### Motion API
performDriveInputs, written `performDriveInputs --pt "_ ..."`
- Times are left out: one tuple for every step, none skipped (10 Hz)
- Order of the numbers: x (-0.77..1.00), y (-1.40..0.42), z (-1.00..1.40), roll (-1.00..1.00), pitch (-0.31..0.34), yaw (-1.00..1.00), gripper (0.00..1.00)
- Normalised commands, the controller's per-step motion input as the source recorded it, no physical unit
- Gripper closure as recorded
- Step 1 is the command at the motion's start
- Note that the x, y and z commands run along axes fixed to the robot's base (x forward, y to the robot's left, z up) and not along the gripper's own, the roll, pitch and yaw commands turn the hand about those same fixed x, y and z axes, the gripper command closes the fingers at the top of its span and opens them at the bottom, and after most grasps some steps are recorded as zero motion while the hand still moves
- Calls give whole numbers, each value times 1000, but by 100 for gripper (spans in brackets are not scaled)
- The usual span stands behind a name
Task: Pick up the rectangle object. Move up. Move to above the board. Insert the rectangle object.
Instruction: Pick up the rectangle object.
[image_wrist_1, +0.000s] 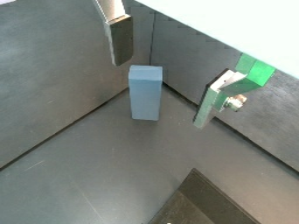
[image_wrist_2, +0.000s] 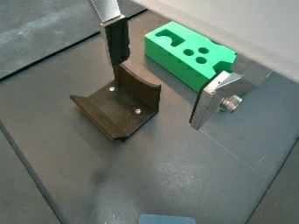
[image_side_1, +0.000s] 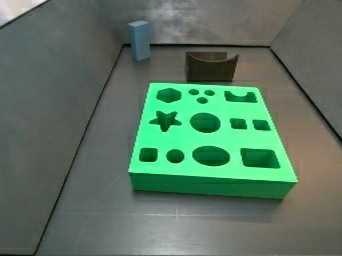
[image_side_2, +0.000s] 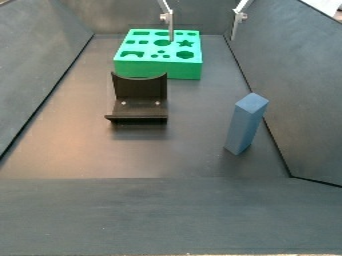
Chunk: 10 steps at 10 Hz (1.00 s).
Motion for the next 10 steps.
performDriveInputs --pt "0 0 0 29 0 0 0" --pt "0 17 -71 81 0 0 0" --pt "-123 91 -111 -19 -34 277 0" --pt "-154 89 -123 -14 -37 574 0" --pt "-149 114 -131 -34 -31 763 0" --pt "-77 97 -126 -54 -40 880 0" --pt "-86 91 -149 -67 -59 980 0" --pt "-57 40 -131 -59 -83 1000 0" --pt "-37 0 -146 -60 -101 1000 0" --pt "-37 0 -157 -63 -106 1000 0"
